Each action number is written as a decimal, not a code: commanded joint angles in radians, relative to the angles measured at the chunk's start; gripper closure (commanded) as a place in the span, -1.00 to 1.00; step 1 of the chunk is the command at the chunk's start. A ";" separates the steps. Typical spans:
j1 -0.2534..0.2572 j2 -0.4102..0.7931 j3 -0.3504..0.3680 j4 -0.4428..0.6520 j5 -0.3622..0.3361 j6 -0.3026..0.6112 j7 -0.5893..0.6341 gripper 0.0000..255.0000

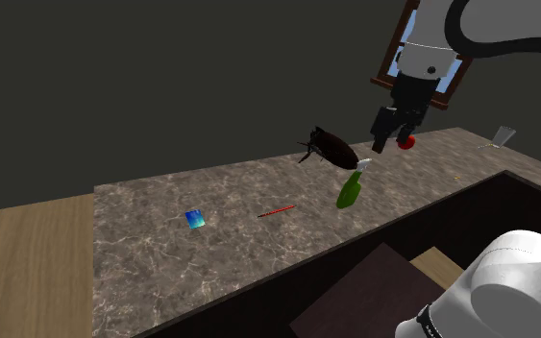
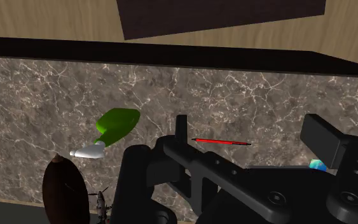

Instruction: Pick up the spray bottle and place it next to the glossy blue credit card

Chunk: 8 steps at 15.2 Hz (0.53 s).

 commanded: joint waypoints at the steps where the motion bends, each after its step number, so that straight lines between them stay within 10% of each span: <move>1: 0.000 0.000 0.000 0.000 0.000 0.000 0.000 -1.00; 8: 0.033 -0.017 -0.196 -0.126 -0.144 0.135 -0.397 -1.00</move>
